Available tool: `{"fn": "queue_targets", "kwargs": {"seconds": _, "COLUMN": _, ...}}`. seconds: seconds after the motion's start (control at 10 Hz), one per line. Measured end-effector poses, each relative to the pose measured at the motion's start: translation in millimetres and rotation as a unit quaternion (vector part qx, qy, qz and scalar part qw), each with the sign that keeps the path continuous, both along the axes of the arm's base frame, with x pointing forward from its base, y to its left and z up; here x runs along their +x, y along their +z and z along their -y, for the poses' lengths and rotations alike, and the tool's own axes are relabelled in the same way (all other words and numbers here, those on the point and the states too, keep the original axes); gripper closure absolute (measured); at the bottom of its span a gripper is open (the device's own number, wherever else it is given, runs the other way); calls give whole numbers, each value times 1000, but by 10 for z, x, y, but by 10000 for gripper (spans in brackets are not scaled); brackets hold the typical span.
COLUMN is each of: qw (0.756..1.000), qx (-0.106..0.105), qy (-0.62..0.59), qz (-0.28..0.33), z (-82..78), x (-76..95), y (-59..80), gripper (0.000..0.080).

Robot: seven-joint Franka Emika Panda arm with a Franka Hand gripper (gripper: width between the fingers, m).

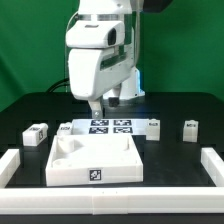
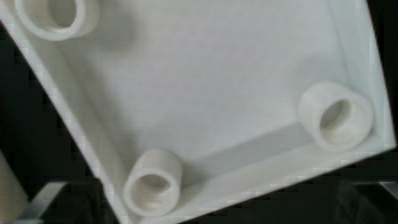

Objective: Assemble one leg

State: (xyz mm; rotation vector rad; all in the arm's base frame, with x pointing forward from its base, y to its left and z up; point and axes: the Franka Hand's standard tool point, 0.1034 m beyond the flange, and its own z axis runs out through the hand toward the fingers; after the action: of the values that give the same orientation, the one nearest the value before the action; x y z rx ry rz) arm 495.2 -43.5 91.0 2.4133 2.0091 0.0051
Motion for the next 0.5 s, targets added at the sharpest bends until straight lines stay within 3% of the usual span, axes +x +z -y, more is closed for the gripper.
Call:
{"fn": "queue_targets", "kwargs": {"seconds": 0.1, "qw": 999, "qx": 1, "qy": 33, "qz": -6, "z": 54, "x": -229, "y": -123, "gripper": 150}}
{"fn": "queue_targets", "kwargs": {"seconds": 0.3, "qw": 995, "qx": 1, "qy": 99, "qz": 4, "z": 132, "x": -512, "y": -350, "gripper": 150}}
{"fn": "queue_targets", "kwargs": {"seconds": 0.5, "qw": 993, "qx": 2, "qy": 117, "qz": -7, "z": 128, "x": -616, "y": -582, "gripper": 150}}
